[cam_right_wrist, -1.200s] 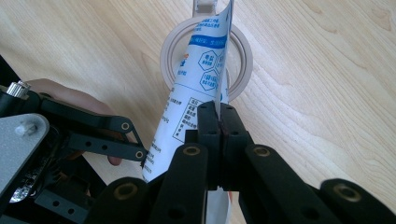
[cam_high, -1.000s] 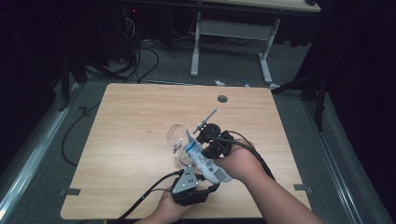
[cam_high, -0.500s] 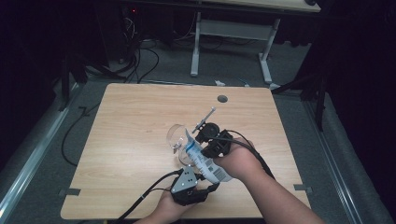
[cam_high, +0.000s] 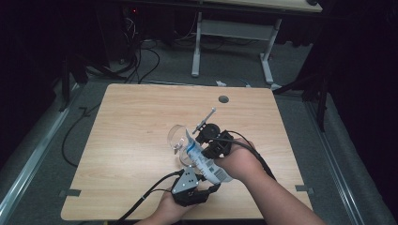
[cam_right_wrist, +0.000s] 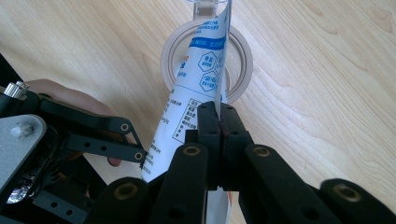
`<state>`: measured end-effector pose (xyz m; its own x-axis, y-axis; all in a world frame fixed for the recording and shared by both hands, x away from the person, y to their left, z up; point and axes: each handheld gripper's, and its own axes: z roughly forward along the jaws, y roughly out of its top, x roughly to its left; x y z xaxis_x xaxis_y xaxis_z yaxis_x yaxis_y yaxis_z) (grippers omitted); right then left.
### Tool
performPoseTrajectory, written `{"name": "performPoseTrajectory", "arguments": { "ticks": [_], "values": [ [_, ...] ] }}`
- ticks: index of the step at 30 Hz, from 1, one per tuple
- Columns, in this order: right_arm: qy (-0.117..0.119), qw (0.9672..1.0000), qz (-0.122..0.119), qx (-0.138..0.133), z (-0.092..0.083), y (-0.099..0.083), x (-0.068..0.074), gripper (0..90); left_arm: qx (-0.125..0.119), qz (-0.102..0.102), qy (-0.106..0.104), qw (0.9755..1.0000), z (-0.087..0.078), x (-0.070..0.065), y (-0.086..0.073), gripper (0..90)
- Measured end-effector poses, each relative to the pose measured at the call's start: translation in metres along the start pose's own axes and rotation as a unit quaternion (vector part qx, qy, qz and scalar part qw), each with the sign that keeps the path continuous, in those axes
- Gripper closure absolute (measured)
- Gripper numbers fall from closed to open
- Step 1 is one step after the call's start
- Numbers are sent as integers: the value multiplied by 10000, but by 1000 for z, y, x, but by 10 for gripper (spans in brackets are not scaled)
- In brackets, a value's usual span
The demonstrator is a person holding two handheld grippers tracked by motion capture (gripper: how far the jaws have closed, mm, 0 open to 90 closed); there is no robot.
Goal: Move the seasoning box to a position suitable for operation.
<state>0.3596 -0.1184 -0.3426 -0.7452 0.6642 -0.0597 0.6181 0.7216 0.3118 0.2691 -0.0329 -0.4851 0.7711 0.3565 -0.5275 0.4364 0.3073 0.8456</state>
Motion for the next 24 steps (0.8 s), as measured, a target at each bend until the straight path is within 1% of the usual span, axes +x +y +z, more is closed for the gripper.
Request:
{"name": "performPoseTrajectory", "arguments": {
  "ticks": [24],
  "values": [
    [2, 10000, -9, -14, 1, 0, 0, 900, -2, 26, -8, 10000, 0, 0, 0, 582]
  ]
}}
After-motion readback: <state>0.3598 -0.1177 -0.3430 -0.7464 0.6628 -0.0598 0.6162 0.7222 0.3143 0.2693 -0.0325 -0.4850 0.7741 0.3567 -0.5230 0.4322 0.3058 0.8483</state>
